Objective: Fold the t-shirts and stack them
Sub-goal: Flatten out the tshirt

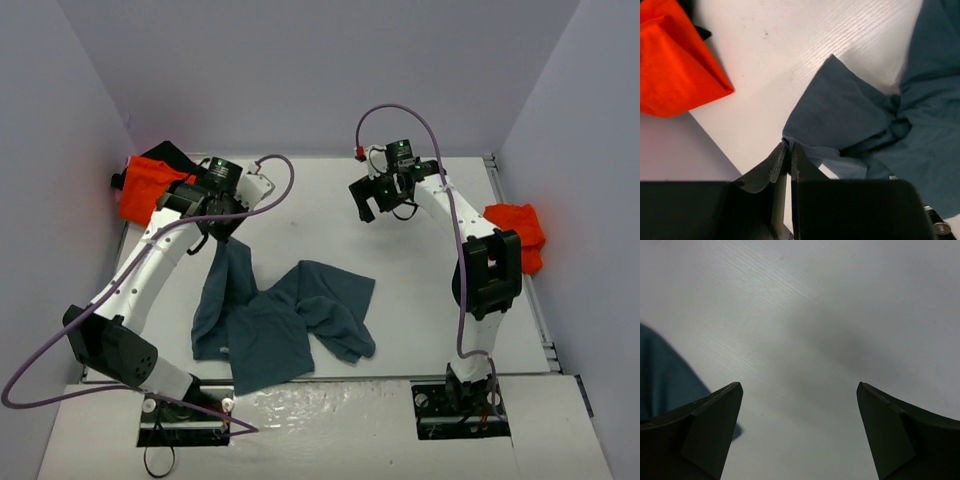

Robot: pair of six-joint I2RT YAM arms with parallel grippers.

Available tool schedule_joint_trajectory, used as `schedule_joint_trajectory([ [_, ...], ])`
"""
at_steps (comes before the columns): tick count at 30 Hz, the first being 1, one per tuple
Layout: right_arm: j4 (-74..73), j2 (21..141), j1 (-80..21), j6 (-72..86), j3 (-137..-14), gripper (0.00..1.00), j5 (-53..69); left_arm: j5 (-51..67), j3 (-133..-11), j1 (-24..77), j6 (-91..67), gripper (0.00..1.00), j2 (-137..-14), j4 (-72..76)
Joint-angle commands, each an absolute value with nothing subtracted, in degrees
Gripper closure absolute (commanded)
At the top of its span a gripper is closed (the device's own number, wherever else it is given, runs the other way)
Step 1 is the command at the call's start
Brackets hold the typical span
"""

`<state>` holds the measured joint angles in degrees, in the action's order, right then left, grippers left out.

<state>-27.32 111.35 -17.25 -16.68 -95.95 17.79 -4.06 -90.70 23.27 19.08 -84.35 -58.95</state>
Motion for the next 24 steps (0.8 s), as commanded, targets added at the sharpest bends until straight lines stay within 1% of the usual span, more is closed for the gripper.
schedule_joint_trajectory([
  [1,-35.5,115.7,-18.7,-18.4,-100.2,0.05,30.7,-8.3,-93.4,21.7,20.8,1.0,-80.9,-59.8],
  [5,-38.7,119.3,-20.3,-19.1,-101.4,0.05,32.7,-10.6,-92.9,21.3,21.3,1.0,-79.4,-59.3],
  [10,-43.5,120.6,-20.7,-20.4,-101.5,0.07,30.7,-11.5,-90.4,20.9,21.6,1.0,-78.1,-57.9],
  [12,-46.0,120.2,-20.3,-22.1,-100.3,0.09,29.5,-12.1,-89.6,20.7,21.6,1.0,-77.9,-57.3],
  [15,-48.0,116.9,-19.9,-24.2,-95.2,0.11,27.3,-13.7,-88.9,20.5,22.1,1.0,-77.0,-55.3],
  [19,-49.2,112.9,-19.9,-26.1,-92.1,0.1,25.1,-15.2,-88.2,19.8,23.0,1.0,-75.6,-53.0],
  [24,-53.4,106.7,-20.7,-34.0,-92.5,0.09,30.7,-18.1,-93.3,18.2,24.3,1.0,-71.5,-46.8],
])
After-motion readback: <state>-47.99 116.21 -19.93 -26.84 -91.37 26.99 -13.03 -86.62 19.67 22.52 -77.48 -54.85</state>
